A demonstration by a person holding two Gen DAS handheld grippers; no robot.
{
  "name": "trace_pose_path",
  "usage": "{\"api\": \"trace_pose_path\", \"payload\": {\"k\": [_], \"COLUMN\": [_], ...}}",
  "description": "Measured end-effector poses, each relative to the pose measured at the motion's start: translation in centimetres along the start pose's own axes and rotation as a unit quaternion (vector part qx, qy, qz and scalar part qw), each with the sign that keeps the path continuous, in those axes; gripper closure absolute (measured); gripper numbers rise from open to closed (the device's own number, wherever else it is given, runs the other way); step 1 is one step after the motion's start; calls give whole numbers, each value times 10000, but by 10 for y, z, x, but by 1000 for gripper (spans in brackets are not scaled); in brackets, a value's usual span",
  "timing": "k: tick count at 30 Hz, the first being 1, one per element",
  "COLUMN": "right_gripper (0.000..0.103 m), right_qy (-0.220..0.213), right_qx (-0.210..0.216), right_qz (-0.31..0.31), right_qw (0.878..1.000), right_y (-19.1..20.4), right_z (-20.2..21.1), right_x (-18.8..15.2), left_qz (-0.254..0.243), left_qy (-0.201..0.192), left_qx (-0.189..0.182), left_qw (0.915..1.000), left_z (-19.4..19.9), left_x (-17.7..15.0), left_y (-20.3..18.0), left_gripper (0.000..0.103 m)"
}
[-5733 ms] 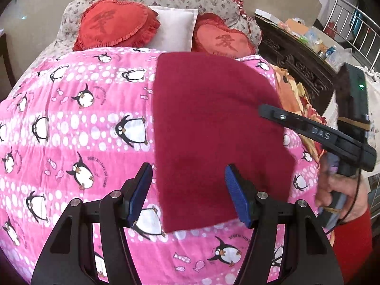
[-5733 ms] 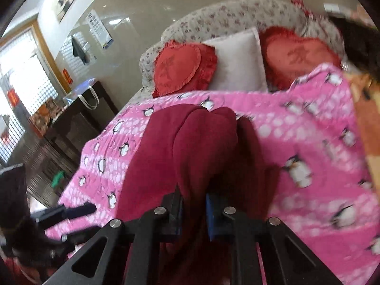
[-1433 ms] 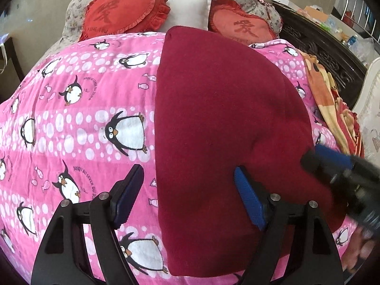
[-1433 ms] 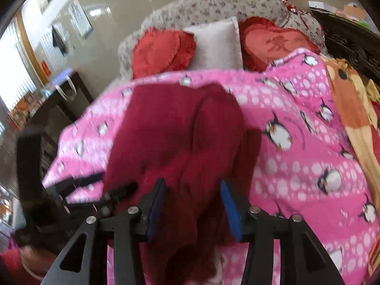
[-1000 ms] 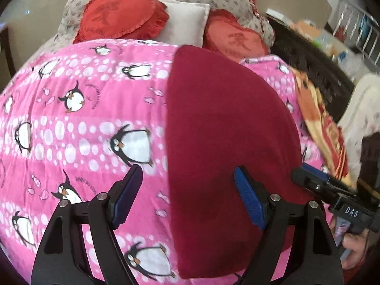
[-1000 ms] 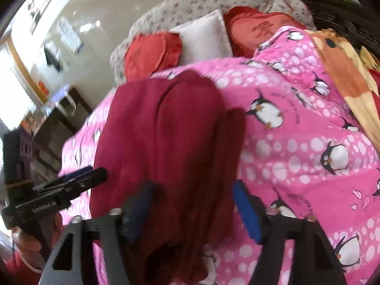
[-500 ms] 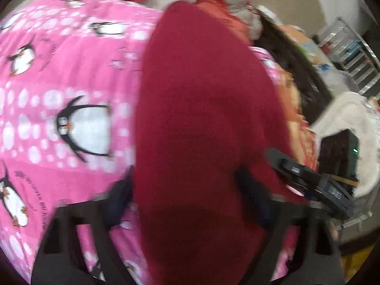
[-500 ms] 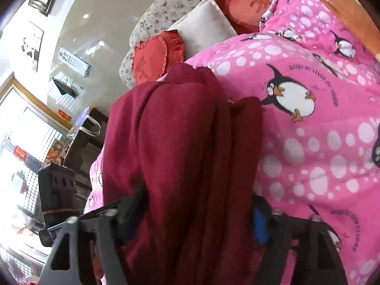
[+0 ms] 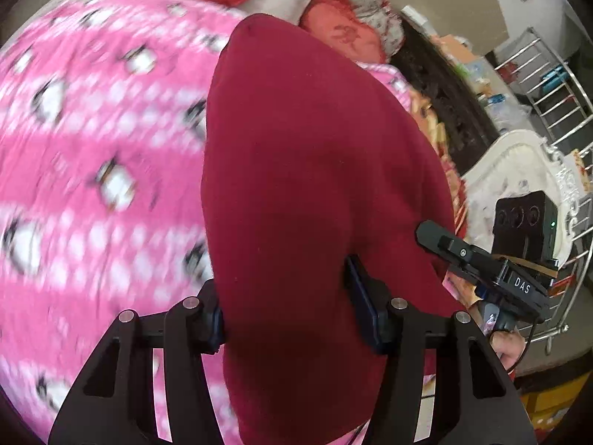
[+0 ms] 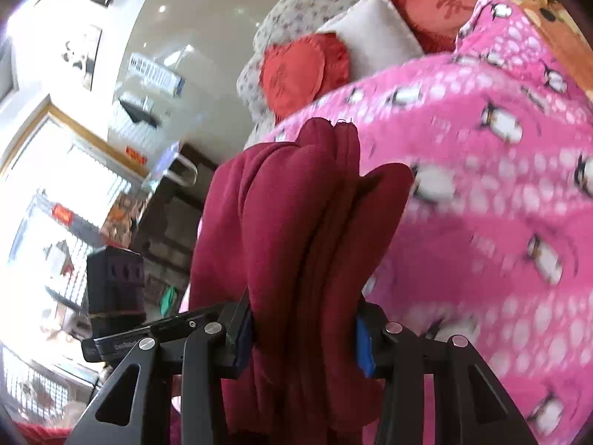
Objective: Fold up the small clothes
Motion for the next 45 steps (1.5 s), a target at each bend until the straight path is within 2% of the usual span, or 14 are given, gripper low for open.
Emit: {"api": "trace_pose_path", "payload": {"k": [2,4,6,11,14,18,21,23,25,29,30,35,45], "right_gripper": [58,56,56,55,56,58,60,60,60,60,57,53,43], "right_qy": [162,405,404,-131,-357,-114,136,189,125,13,-71,-422,-583], "right_qx": [-153,-731,-1219,-1436,-1102,-1247,-1774,-2007,-1944,-1733,-1703,-1700,-1921], "right_qz": [-76,-302,-67,740,1249,1614,1807,1862,1785,1618,1582,1535,1343], "right_qw": [9997,9960,9917,9868,9854,9789,9673,9616,9645,9715,9726,9725,9704], "right_y": [-7,-29,-33,4,37,36,18,1,-3,8,11,26,31], "right_z": [-13,-33,-35,-4,7,-11,-37,-47,-46,-27,-20,2,5], "right_x": [-17,-34,-41,-37,-46,-70,-94,-104,-104,-98,-95,-91,-85], "left_qz": [60,72,-65,-192,-274,-461,-580,-574,-540,-469,-473,-573,-606], "left_qy": [170,424,253,53,-23,-263,-459,-507,-568,-754,-781,-779,-917], "left_qx": [204,604,906,1240,1501,1964,2284,2384,2438,2554,2575,2653,2690], "left_qw": [9996,9972,9955,9921,9883,9791,9707,9682,9666,9628,9620,9593,9568], "left_z": [-7,-23,-24,-15,-13,-4,8,14,18,28,29,35,44], "left_x": [-21,-40,-48,-51,-53,-53,-51,-52,-51,-48,-48,-48,-49], "left_y": [7,16,18,10,9,8,8,10,10,6,4,-4,-12], "left_gripper": [48,48,45,44,43,43,43,43,43,43,43,43,43]}}
Point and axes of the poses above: each gripper's, at about its wrist camera, not at the fingertips, and z roughly against the way its jaws point, y to its left, x to its top, the point moved 6 cm from there along -z, roughly the way its jaws point, and after that the axes turned 12 degrees about -z, right-handed, at the moved point
